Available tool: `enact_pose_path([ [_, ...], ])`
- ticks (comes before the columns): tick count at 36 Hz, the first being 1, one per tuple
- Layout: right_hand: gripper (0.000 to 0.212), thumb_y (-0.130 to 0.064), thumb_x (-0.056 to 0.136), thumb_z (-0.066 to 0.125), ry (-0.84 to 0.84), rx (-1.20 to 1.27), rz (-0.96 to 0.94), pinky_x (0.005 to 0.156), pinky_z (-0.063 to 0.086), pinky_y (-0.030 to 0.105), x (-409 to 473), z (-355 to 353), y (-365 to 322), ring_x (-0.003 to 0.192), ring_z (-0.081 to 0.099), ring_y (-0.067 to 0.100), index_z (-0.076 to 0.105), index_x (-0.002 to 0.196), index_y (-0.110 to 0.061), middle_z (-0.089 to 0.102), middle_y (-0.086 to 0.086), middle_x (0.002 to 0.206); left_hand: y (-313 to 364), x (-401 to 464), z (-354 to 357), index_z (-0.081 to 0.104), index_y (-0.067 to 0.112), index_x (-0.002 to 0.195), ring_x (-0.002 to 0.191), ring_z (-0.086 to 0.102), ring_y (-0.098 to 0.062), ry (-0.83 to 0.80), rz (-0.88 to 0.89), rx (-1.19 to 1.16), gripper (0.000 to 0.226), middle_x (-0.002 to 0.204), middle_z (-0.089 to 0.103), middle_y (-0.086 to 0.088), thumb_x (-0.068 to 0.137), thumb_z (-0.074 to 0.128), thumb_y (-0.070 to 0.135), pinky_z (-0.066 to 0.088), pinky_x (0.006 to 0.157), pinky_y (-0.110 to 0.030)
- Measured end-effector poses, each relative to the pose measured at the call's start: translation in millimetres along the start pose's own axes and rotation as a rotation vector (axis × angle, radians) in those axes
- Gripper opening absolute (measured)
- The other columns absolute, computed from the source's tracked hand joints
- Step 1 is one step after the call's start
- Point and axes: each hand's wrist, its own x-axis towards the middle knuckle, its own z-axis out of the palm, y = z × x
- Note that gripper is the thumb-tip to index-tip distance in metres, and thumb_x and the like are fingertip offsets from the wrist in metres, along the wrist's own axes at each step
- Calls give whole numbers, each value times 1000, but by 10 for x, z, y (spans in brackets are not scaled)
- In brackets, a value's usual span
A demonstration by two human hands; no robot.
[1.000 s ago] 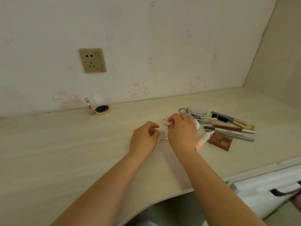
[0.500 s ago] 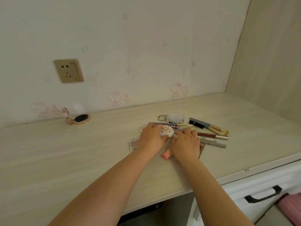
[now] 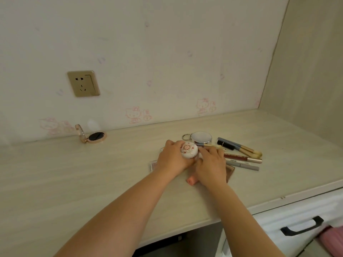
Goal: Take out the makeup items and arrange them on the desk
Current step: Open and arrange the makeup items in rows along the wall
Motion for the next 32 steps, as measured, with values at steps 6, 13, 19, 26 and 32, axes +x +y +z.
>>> enact_pose_path([
  [6,41,-8,96,41,7,670,-51,96,32,11,-10,-31,-359,119,44,14,47,135,-22,44,2,131,-178,-70,-316,54,26,123,99,57,-14,118,-11,-292,63,114,51,0,68,77,46,47,86,-25],
  [13,37,-16,100,39,-329,1269,52,89,51,29,-81,166,-1064,107,61,18,44,136,-23,59,6,124,-712,-345,-760,55,33,110,87,63,-9,177,-82,-506,42,110,59,5,75,72,47,55,80,-32],
  [19,28,-26,99,41,-415,1263,70,80,52,33,-190,553,-1632,99,64,22,53,123,-22,66,6,113,-1246,-591,-1126,57,30,110,88,64,-8,216,-189,-518,45,104,64,7,73,71,51,55,82,-33],
  [26,46,-42,100,29,-524,1207,110,66,46,28,-217,990,-2105,86,62,22,63,113,-15,71,9,100,-1711,-801,-1497,59,30,117,82,60,5,256,-183,-421,48,108,60,16,73,75,43,45,72,-11],
  [32,59,-53,97,26,-606,1200,143,87,50,33,-181,1168,-2290,86,67,21,72,81,-19,73,8,85,-1853,-738,-1496,54,33,124,79,59,3,331,-164,-396,56,115,52,17,74,75,41,43,72,-7],
])
